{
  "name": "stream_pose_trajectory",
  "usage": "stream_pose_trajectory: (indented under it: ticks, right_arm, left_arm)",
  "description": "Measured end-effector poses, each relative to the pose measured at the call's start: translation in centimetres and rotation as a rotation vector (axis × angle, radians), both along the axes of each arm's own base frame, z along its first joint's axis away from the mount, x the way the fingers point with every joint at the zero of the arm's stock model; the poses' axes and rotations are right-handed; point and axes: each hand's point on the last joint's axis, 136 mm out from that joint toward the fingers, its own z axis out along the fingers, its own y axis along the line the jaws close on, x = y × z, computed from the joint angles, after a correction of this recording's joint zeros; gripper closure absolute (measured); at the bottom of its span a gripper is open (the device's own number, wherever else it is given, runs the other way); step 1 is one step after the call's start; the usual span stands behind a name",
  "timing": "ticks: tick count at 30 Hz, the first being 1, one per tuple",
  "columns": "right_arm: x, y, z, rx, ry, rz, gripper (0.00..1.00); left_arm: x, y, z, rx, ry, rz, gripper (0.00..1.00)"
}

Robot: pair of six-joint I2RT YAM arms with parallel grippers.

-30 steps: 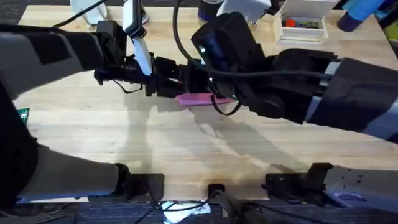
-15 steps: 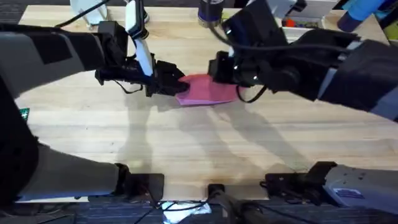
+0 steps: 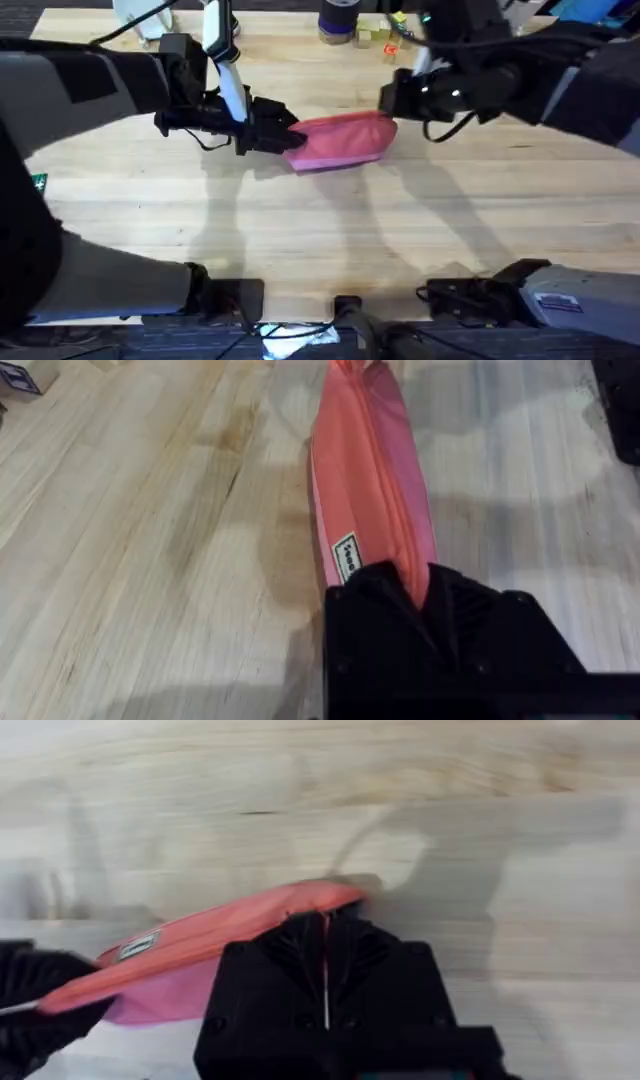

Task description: Unzip the bag, pick up the pens from the table one at a time and place them inside, then zip the bag closed.

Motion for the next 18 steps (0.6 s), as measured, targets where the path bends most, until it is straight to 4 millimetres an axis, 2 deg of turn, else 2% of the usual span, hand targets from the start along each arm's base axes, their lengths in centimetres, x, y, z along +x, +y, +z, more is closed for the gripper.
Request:
stream_pose_trajectory:
  ticks: [4, 5, 8, 10, 14, 18]
  right_arm:
    - [0.6, -2.8, -0.3, 0.003, 0.026, -0.07, 0.972]
    - [1.4, -6.0, -0.3, -0.037, 0.015, -0.157, 0.972]
    - [1.5, -8.8, -0.5, -0.075, 0.024, -0.235, 0.972]
    - [1.3, -9.5, -0.6, -0.092, 0.038, -0.255, 0.973]
    - [0.6, -9.7, -1.4, -0.108, 0.079, -0.254, 0.971]
    - [0.3, -9.3, -3.8, -0.112, 0.16, -0.234, 0.971]
  left_arm:
    - [0.0, -0.1, 0.2, -0.01, -0.001, -0.003, 0.957]
    - [-0.1, 0.0, -0.1, 0.001, 0.008, 0.0, 0.957]
    - [-0.2, 0.1, -0.2, 0.007, 0.014, 0.004, 0.957]
    - [-0.2, 0.1, -0.2, 0.008, 0.017, 0.005, 0.957]
    - [-0.2, 0.2, -0.2, 0.01, 0.017, 0.005, 0.957]
    - [-0.2, 0.2, -0.3, 0.01, 0.017, 0.005, 0.957]
